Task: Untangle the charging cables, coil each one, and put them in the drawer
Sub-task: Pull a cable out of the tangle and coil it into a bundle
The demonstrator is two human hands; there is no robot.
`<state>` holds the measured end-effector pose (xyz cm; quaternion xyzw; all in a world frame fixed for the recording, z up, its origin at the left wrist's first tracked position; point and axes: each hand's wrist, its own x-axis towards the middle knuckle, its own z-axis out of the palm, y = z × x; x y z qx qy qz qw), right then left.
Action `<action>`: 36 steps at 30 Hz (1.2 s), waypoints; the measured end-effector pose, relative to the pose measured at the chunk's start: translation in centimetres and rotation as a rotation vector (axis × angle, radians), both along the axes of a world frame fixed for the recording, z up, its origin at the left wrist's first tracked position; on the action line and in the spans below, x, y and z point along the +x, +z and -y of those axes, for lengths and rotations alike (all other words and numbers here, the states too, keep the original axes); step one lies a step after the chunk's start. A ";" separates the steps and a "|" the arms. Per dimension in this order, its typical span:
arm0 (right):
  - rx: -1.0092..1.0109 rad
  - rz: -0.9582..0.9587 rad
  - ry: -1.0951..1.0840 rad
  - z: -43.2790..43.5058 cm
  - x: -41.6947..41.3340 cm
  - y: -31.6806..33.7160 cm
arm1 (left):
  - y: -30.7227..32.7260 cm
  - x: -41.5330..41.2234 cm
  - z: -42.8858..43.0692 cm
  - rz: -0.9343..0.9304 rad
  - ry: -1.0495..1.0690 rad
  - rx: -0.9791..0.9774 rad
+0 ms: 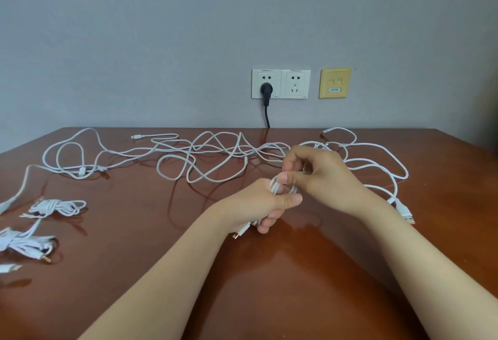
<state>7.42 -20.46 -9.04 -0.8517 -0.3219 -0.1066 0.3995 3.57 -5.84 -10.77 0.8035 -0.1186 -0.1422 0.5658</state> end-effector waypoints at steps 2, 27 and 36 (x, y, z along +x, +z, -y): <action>0.048 0.015 -0.007 0.1 0.2 -0.2 | -0.1 0.2 -0.1 -0.021 0.043 -0.080; -0.536 0.382 -0.129 -2.9 -1.7 -2.2 | -0.9 1.9 -0.5 0.249 0.512 -0.252; -0.572 0.397 -0.128 -2.8 -1.2 -2.4 | -0.9 2.0 -1.1 0.363 0.588 0.156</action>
